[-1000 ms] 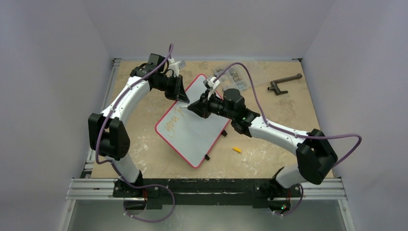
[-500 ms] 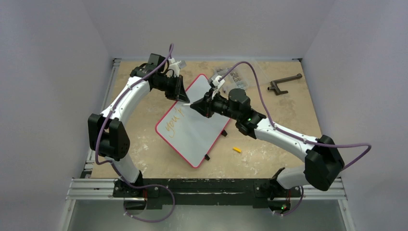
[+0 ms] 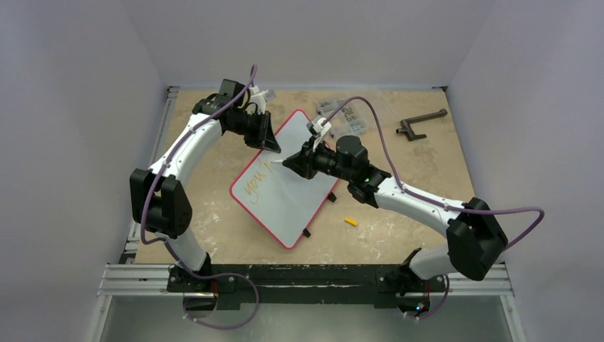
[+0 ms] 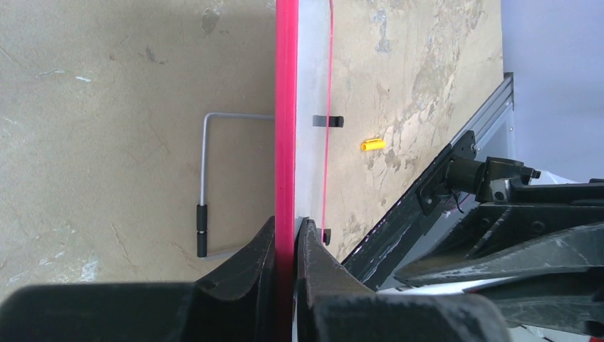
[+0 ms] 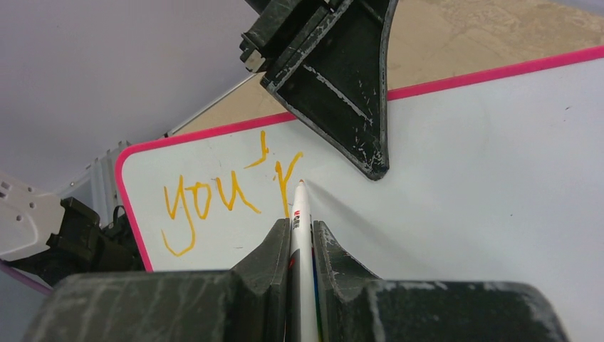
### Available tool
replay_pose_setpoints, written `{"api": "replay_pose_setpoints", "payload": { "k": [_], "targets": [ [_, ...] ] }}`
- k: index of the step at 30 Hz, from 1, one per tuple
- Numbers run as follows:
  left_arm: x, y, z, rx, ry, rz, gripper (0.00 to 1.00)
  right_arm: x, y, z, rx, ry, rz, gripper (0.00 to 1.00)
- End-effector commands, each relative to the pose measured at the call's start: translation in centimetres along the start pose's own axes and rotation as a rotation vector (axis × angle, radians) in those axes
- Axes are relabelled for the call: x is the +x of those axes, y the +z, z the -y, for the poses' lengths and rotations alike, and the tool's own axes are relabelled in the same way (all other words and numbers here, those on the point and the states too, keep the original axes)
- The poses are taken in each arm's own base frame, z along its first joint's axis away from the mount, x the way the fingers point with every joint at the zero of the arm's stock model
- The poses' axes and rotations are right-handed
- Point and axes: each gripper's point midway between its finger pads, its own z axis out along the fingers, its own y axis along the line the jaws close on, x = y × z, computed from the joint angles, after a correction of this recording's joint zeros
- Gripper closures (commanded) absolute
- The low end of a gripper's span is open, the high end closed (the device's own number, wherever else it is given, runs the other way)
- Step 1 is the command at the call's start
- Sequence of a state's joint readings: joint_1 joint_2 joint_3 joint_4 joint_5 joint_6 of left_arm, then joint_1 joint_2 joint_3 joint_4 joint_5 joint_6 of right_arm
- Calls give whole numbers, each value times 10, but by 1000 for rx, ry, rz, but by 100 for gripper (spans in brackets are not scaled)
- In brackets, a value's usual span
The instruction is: Write a sentence on the whiteboard
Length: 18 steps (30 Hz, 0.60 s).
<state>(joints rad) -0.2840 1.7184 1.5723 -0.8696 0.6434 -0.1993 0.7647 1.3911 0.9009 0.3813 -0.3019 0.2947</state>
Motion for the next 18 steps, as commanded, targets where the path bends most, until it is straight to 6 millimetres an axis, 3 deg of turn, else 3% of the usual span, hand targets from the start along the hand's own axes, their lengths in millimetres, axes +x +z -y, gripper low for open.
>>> {"api": "replay_pose_setpoints", "payload": {
  "k": [1,18],
  "targets": [
    [2,-8,-31,-175,62,12,100,-11,4,-1,-8,-11,47,100],
    [2,-8,-30,-172,63,15,100,3,8,14,50,-16,17,100]
  ]
}}
